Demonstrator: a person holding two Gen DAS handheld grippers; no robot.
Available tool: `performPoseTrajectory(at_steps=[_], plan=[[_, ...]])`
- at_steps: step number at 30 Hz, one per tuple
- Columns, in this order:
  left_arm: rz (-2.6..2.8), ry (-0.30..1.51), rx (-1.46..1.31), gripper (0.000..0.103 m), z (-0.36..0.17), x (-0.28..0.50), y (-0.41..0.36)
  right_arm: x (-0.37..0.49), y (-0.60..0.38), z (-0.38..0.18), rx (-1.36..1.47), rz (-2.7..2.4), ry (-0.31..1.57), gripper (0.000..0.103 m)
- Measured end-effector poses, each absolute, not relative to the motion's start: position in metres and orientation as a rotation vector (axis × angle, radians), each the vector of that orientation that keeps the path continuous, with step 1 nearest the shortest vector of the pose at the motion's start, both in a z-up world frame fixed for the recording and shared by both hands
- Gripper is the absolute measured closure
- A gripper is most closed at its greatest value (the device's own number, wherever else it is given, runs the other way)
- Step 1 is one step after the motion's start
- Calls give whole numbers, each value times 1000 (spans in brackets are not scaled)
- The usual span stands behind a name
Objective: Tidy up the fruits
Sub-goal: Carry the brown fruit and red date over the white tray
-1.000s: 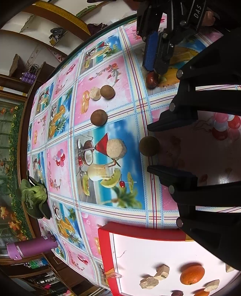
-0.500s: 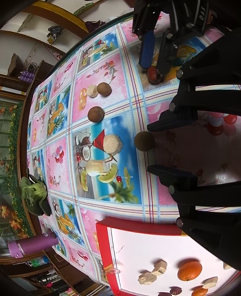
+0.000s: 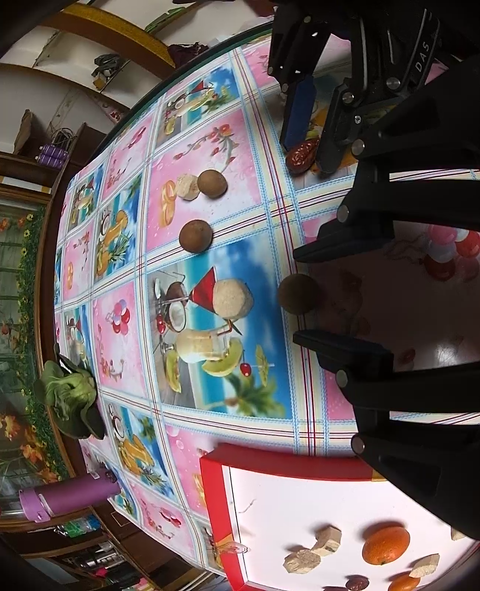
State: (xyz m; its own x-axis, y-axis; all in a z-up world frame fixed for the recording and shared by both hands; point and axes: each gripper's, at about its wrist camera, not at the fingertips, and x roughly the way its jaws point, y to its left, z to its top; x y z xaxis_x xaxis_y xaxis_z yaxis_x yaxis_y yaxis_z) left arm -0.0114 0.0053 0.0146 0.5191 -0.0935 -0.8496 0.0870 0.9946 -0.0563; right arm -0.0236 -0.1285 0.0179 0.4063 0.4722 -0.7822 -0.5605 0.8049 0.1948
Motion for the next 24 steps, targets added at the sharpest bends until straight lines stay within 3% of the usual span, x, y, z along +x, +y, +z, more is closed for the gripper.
performPoseTrajectory(at_steps=[7,24], plan=[[-86,1009,-13,79,14,-10,8,-22,-129,17,-95,645,951,88],[-94,946,-11,79,35,-31,9,-23,-121,26,-19,619,942,88]])
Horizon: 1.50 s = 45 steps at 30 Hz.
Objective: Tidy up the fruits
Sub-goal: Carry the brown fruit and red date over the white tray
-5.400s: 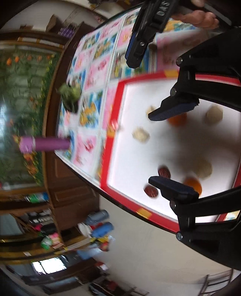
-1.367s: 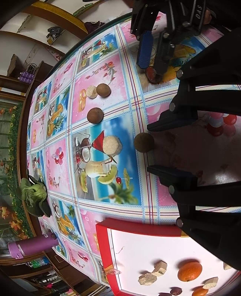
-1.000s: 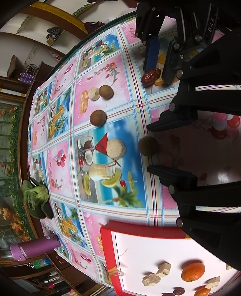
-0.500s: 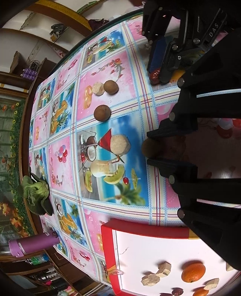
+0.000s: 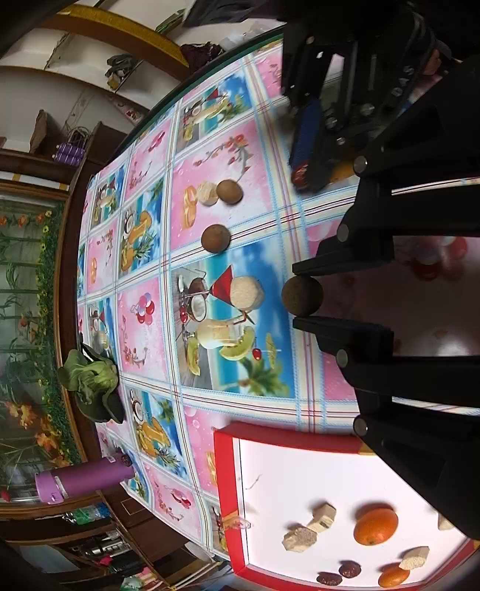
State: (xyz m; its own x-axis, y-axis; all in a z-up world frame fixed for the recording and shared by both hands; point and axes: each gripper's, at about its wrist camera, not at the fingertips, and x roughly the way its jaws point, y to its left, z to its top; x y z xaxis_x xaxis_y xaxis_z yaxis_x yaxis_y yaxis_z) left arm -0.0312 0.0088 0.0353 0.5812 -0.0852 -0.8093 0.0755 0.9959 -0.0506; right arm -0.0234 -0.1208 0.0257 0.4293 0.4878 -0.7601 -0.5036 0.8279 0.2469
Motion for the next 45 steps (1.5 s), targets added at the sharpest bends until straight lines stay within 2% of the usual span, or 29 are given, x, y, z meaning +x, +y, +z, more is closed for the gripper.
performPoseTrajectory(at_steps=[13,29,45], plan=[[-105,890,-58,79,54,-72,37,-46,-64,52,-71,658,891,88],[50,799,-163,79,76,-114,136,-52,47,69,-102,788,875,88],[189,831,-221,79,57,-113,212,-26,99,43,-105,777,973,88]])
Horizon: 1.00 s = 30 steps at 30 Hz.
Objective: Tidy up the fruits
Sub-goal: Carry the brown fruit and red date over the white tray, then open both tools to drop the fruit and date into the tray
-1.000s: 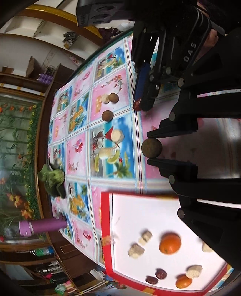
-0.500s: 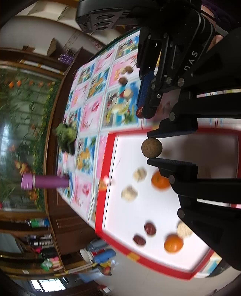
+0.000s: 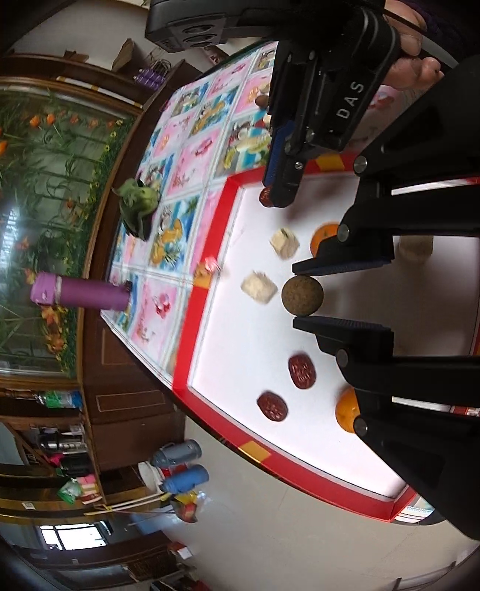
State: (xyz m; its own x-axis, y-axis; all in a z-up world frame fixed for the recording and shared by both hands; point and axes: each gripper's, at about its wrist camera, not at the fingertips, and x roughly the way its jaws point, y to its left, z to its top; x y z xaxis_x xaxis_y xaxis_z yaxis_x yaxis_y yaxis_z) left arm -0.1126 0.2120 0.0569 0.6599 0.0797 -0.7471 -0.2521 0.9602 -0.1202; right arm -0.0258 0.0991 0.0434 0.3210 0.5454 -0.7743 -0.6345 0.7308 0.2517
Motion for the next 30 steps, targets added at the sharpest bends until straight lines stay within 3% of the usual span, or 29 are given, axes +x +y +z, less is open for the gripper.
performPoseTrajectory(at_steps=[22,24,25,26,30], plan=[[282,949,-161,78,23,-97,220,-30,102,29,-143,767,1023,88],[288,959,-145,60,23,-96,219,-30,101,31,-132,778,1019,82],[302,961,-137,40,23,-96,218,-30,99,33,-126,782,1013,78],[311,952,-130,28,23,-97,217,-30,96,37,-120,778,1000,72],[336,927,-89,24,30,-99,211,-33,81,50,-83,795,951,63]])
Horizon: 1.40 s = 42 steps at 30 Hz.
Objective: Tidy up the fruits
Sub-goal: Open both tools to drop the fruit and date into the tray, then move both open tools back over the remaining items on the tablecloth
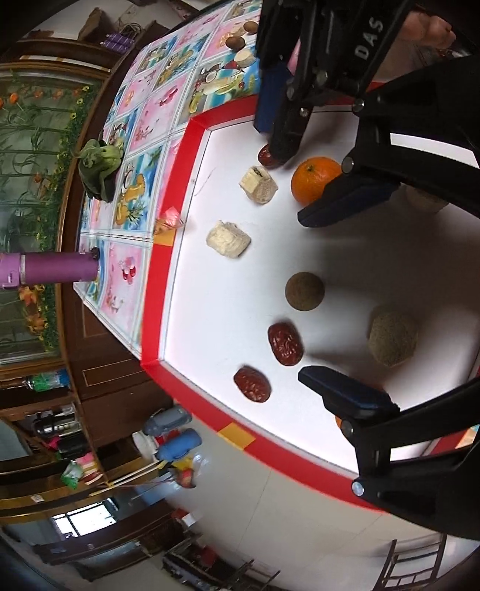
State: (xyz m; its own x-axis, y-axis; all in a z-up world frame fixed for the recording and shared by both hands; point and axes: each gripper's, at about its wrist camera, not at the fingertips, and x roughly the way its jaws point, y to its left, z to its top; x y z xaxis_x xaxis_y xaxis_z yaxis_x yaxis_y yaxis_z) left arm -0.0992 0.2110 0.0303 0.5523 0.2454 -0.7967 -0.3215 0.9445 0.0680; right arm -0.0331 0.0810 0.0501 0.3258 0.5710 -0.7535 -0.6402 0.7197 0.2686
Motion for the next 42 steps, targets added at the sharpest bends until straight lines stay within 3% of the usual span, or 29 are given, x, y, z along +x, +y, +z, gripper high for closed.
performPoseTrajectory(at_steps=[5,9,11,19,35,42], plan=[[354,897,-76,14,44,-103,202,-37,51,68,-56,779,876,55],[364,847,-50,12,64,-109,186,-36,18,78,-30,734,829,54],[363,825,-35,5,72,-111,177,-38,2,83,-28,706,806,53],[276,750,60,0,104,-115,113,-39,-66,89,28,616,751,46],[154,721,192,0,126,-101,8,-41,-161,81,78,502,740,38],[136,812,205,0,99,-78,-3,-23,-179,58,48,451,809,36]])
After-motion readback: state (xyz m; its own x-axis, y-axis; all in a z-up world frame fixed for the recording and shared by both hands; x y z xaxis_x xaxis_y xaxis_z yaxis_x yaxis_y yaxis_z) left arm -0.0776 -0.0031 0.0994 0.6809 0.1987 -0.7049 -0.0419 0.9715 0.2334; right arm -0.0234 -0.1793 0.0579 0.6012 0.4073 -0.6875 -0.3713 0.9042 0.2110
